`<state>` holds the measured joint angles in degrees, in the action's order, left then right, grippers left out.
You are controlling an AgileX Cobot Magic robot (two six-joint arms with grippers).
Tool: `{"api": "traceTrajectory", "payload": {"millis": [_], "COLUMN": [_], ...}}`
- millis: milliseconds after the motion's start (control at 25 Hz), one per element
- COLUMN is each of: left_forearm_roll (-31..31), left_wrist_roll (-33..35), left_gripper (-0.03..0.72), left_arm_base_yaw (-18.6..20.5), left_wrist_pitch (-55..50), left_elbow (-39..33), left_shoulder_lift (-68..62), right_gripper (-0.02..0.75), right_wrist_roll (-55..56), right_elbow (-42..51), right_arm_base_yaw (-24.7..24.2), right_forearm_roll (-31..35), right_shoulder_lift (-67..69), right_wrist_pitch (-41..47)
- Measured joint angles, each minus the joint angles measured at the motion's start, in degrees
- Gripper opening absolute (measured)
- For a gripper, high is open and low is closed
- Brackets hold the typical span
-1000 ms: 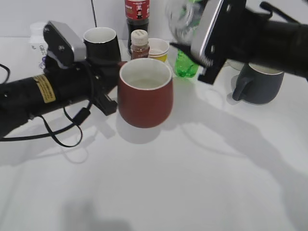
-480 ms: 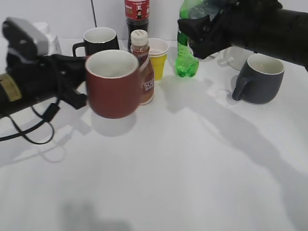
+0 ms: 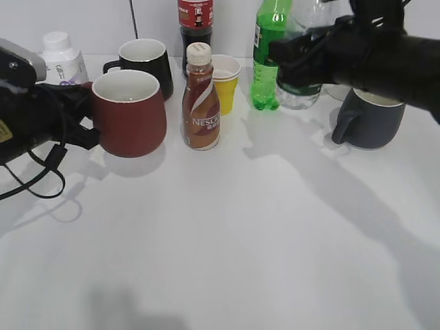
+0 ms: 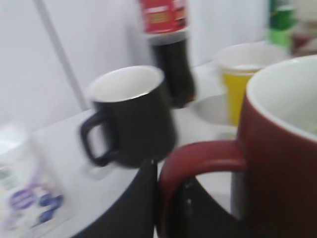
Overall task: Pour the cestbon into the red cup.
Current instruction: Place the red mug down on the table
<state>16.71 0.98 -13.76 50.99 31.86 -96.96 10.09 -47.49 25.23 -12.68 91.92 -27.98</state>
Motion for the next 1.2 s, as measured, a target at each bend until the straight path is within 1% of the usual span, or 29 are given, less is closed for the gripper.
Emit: {"api": "traceTrajectory", "payload": {"millis": [120,320,400,600,840,1080,1200], "left_forearm_roll": [-3.95,-11.34,-13.19,-14.05,-14.04,-14.0,-14.0], "left_wrist_roll": [1.42,1.94,1.97,2.15,2.47,2.65,2.43], "left_gripper": [0.043,0.043,0.043,0.043,0.043,0.047,0.09], "left_arm_base_yaw": [0.01,0.06,0.19,0.23,0.23,0.23,0.23], "left_wrist_pitch": [2.99,11.9,13.24,13.33,13.91,14.05,14.99], "left_elbow": [0.0,0.07,1.02,5.55,10.32,10.67,10.73], "left_shoulder_lift": [-2.76,-9.5,-12.06,-18.2,-21.88,-22.35,-22.35], "right_gripper": [0.492,0.492,0.492,0.492,0.492,0.492,0.492], "right_wrist_roll": [0.0,0.0,0.0,-0.07,-0.7,-0.87,-0.87], "right_elbow": [0.0,0.07,0.07,0.07,0.07,0.07,0.07], "right_arm_base_yaw": [0.0,0.0,0.0,0.0,0.0,0.0,0.0], "right_forearm_roll": [0.25,0.6,0.68,0.74,0.74,0.74,0.74], "right_shoulder_lift": [2.16,5.03,5.99,6.83,6.83,6.83,6.83], "right_wrist_pitch": [-0.81,-2.19,-2.7,-2.97,-3.27,-3.27,-3.27]}}
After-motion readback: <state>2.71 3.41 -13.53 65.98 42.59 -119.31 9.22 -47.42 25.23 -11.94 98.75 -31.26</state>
